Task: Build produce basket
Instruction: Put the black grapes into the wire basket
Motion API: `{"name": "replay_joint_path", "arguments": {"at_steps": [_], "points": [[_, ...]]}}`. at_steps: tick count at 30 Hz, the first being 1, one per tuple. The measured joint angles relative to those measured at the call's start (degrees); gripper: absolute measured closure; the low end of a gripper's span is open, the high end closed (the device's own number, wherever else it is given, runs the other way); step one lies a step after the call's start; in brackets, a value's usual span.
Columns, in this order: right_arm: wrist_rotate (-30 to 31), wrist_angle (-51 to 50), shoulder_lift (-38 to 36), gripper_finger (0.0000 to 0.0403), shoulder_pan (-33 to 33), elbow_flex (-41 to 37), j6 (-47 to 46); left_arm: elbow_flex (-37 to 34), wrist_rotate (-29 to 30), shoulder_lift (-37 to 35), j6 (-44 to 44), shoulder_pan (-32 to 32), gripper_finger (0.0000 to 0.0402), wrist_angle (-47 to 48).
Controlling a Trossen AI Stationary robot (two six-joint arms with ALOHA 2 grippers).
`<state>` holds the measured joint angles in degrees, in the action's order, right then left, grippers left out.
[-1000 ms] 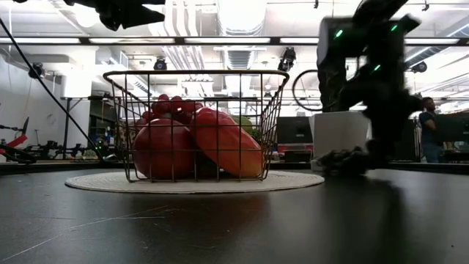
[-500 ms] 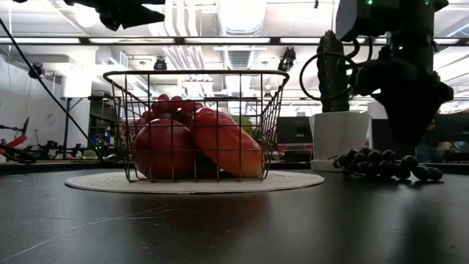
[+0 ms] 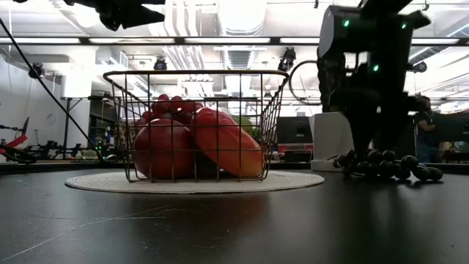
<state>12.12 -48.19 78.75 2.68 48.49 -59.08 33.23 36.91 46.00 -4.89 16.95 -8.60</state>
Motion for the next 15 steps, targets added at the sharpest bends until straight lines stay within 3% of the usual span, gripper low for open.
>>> {"name": "replay_joint_path", "arguments": {"at_steps": [7, 15], "points": [[0.35, 3.66, 7.94, 0.0068, 0.00, 0.00, 0.05, -0.01, 0.00, 0.00, 0.00, 0.00, 0.0063, 0.02], [-0.06, 3.19, 7.21, 0.0190, 0.04, -0.02, -1.39, 0.00, 0.00, 0.00, 0.00, 0.00, 0.0063, 0.03]]}}
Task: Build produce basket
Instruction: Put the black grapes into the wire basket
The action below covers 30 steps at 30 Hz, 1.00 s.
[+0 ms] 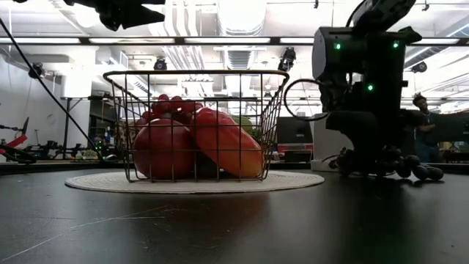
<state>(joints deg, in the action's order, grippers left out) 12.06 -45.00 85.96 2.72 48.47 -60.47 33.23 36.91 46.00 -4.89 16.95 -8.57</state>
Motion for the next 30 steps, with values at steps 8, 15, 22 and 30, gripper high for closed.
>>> {"name": "replay_joint_path", "arguments": {"at_steps": [8, 15, 22, 30], "points": [[1.65, 0.33, -7.04, 0.0311, -0.02, 0.02, 3.11, 0.00, 0.01, 0.00, 0.00, 0.00, 0.0063, 0.02], [6.65, 2.43, -18.46, 0.0366, 0.15, 0.02, 7.64, -0.02, 0.02, 0.00, 0.00, 0.00, 0.0063, 0.00], [11.99, 15.63, -27.78, 0.0389, 0.79, 0.02, 18.58, -0.02, 0.00, 0.00, 0.00, 0.00, 0.0063, -0.05], [6.37, 43.83, -26.24, 0.0386, 1.55, 0.02, 40.06, -0.01, 0.00, 0.00, -0.20, 0.00, 0.0063, -0.45]]}}
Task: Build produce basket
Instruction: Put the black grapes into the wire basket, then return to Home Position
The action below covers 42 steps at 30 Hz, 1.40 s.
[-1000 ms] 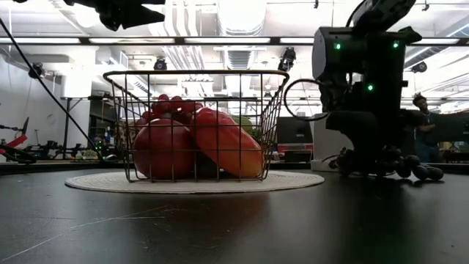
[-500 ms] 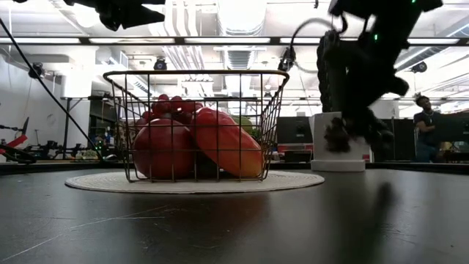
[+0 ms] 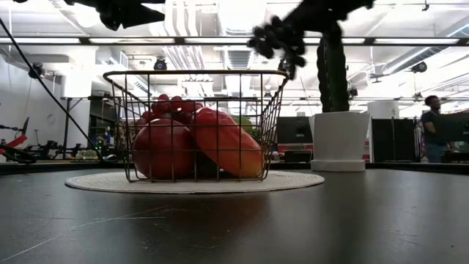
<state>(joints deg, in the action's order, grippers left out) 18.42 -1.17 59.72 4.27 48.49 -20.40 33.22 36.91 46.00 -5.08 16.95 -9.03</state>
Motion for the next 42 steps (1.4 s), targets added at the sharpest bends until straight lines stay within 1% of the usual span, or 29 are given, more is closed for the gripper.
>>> {"name": "replay_joint_path", "arguments": {"at_steps": [5, 10, 14, 16, 20, 22, 25, 31, 34, 37, 42], "points": [[-8.30, 12.14, 7.51, 0.0386, -0.02, -0.07, 6.23, -0.01, 0.00, 0.00, -0.04, 0.00, 0.0063, -0.90], [-17.08, 21.45, 14.90, 0.0385, -0.02, -0.09, 7.64, -0.01, -0.01, 0.00, -0.13, 0.00, 0.0063, -0.93], [-24.37, 23.50, 19.15, 0.0385, -0.04, 1.09, 10.24, -0.01, -0.01, 0.00, -0.15, 0.00, 0.0063, -0.93], [-25.90, 23.37, 20.75, 0.0385, -0.04, 2.34, 10.62, -0.01, 0.00, -0.01, -0.15, 0.00, 0.0063, -1.02], [-26.10, 18.97, 22.71, 0.0384, -0.05, 5.53, 12.06, -0.01, 0.01, 0.00, -0.15, 0.00, 0.0063, -1.02], [-25.86, 15.42, 22.98, 0.0376, -0.11, 7.29, 12.08, -0.03, 0.00, 0.00, -0.14, 0.00, 0.0063, -0.99], [-24.74, 10.22, 22.96, 0.0348, -0.17, 9.94, 12.35, -0.05, -0.01, 0.00, -0.13, 0.00, 0.0063, -0.99], [-20.09, -1.62, 22.80, 0.0271, -0.17, 14.17, 13.05, -0.08, -0.01, 0.00, -0.13, 0.00, 0.0063, -1.01], [-19.41, -4.61, 22.80, 0.0237, -0.20, 15.60, 13.11, -0.08, -0.01, -0.01, -0.13, 0.00, 0.0063, -1.01], [-19.33, -5.97, 22.80, 0.0212, -0.17, 16.39, 13.23, -0.08, -0.01, 0.00, -0.13, 0.00, 0.0063, -1.01], [-19.35, -6.01, 22.80, 0.0190, -0.17, 16.87, 14.70, -0.10, -0.01, 0.00, -0.11, 0.00, 0.0063, -1.00]]}}
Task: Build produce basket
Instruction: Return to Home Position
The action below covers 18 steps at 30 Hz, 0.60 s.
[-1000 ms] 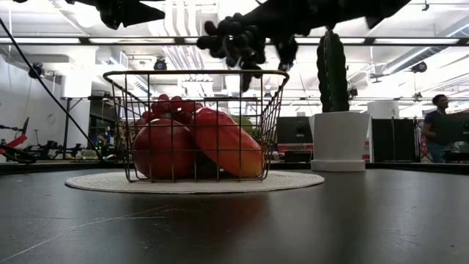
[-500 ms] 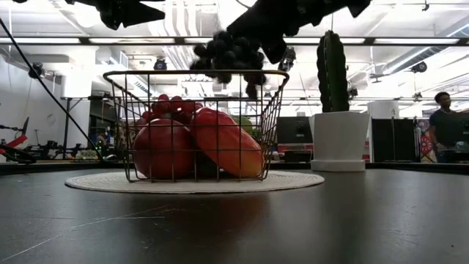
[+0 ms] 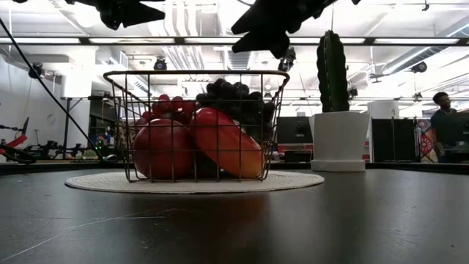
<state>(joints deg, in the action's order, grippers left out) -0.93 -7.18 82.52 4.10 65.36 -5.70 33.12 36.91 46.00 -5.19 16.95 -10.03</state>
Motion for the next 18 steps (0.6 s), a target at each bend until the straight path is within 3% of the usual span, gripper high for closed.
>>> {"name": "replay_joint_path", "arguments": {"at_steps": [9, 12, 16, 18], "points": [[-0.02, 0.79, -0.31, 0.0198, 1.69, -1.87, 7.38, -0.21, 0.00, 0.00, 0.42, 0.00, 0.0063, 0.03], [-0.04, 5.84, -1.55, 0.0207, 3.88, -3.98, 11.25, -0.35, 2.05, -0.19, 0.57, 0.02, 0.0063, 0.62], [-0.21, 12.63, -4.41, 0.0220, 6.38, -8.59, 18.57, -0.39, 5.64, -0.80, 6.94, 0.00, 0.0063, 8.25], [-0.24, 16.15, -6.07, 0.0227, 6.51, -11.94, 20.79, 0.31, 2.20, -1.43, 9.15, -0.01, 0.0063, 15.89]]}}
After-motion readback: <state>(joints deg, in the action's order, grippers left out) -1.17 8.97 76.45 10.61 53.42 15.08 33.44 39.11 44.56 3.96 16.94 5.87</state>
